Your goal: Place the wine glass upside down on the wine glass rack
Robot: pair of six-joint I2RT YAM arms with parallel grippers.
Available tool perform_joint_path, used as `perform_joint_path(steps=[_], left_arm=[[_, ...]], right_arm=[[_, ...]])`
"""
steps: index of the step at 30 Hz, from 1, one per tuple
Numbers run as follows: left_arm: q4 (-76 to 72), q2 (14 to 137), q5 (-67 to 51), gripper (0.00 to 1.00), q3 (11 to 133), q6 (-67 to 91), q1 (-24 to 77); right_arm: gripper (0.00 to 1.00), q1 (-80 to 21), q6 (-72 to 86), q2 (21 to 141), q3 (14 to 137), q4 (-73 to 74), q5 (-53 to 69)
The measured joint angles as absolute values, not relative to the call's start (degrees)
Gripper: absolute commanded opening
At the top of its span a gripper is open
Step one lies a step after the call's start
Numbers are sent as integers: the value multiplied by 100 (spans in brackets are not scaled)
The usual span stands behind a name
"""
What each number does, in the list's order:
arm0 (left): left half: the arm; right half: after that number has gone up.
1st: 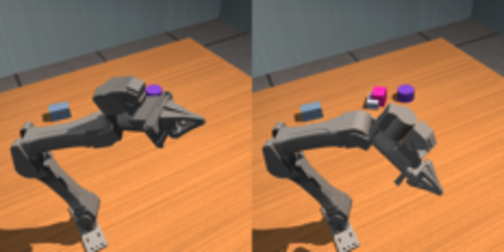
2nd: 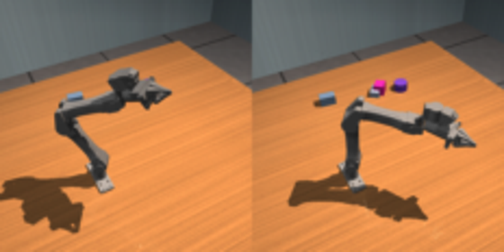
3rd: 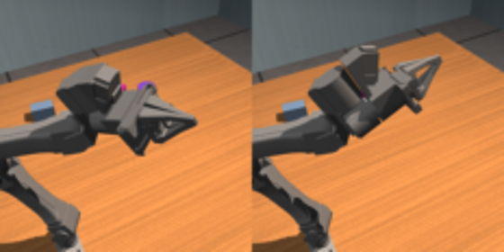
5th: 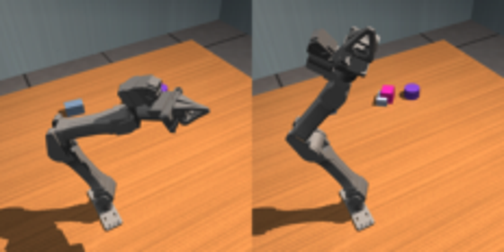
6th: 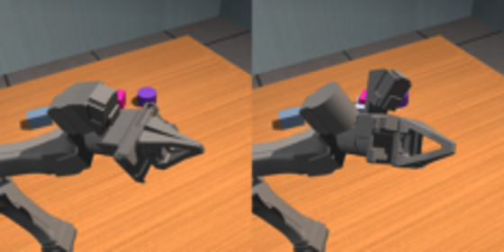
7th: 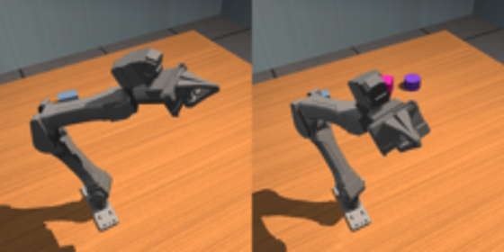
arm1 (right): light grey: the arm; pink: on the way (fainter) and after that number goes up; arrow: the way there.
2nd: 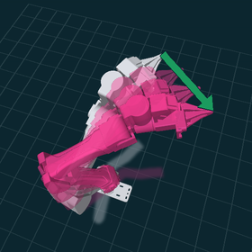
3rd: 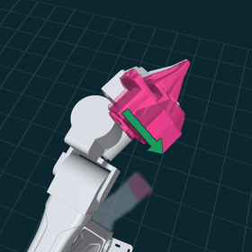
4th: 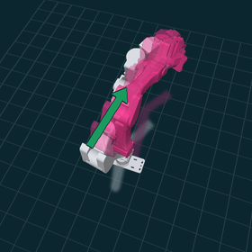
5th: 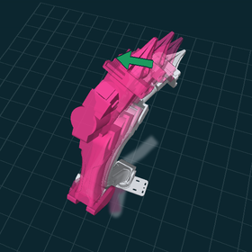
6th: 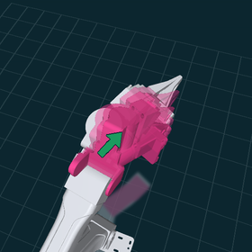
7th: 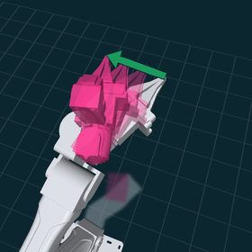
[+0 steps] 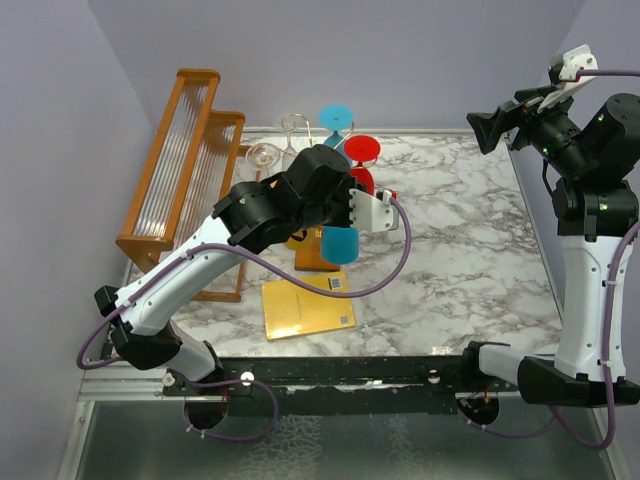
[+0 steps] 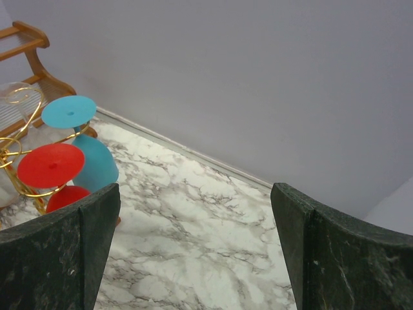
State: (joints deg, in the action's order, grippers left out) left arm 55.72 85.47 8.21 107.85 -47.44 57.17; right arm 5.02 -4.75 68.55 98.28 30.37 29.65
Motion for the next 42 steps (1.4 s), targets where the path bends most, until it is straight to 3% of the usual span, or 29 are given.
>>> perform_joint_path(steps=[19, 33, 42], left_arm=[[5669, 8545, 355, 39, 10862, -4486, 5745], [5837, 8324, -156, 66, 11163, -3717, 5572], [5144, 7957, -202, 93, 11467, -2488, 3822]], right_arm=[[100, 526, -517, 6855, 9793, 3028, 2967], [99, 528, -1627, 7546, 9721, 3599, 2856], [100, 526, -2316, 7634, 9598, 4355, 2722]])
